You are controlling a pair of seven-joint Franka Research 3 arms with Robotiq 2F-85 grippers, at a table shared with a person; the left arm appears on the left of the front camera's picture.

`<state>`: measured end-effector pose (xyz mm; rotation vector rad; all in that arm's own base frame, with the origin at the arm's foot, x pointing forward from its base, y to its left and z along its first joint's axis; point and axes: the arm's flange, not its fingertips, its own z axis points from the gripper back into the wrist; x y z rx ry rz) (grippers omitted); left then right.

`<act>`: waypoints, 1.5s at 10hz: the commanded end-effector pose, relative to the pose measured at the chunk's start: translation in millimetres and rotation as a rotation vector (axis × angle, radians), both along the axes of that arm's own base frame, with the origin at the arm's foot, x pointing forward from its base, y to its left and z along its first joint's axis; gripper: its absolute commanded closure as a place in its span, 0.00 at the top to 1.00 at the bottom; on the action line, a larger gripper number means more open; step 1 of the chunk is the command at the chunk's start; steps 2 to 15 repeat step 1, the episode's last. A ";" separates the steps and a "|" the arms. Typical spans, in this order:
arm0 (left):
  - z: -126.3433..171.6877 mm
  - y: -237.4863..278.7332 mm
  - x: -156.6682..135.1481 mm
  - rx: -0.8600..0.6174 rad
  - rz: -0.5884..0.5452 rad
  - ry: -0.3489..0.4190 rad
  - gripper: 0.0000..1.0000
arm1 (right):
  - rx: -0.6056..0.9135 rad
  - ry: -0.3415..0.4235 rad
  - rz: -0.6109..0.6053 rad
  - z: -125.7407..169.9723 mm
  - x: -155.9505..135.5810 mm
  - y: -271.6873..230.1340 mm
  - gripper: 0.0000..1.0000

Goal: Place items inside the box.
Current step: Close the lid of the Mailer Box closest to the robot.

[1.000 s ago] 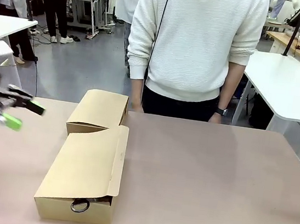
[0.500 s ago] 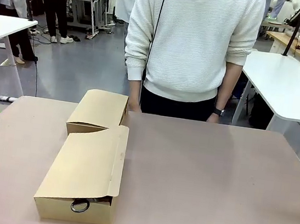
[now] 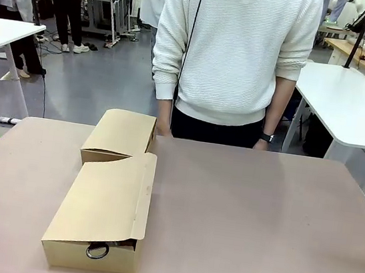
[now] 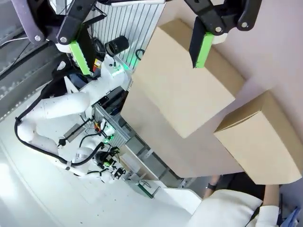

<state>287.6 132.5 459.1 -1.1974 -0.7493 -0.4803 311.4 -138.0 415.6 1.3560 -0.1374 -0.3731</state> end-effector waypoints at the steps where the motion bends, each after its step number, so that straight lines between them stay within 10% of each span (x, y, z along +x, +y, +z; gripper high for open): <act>1: -5.0 3.6 -3.8 0.005 -0.007 -0.012 1.00 | 0.023 0.007 -0.014 6.7 2.5 0.8 1.00; 15: -5.0 3.6 -3.8 0.005 -0.007 -0.012 1.00 | 0.023 0.007 -0.014 6.7 2.5 0.8 1.00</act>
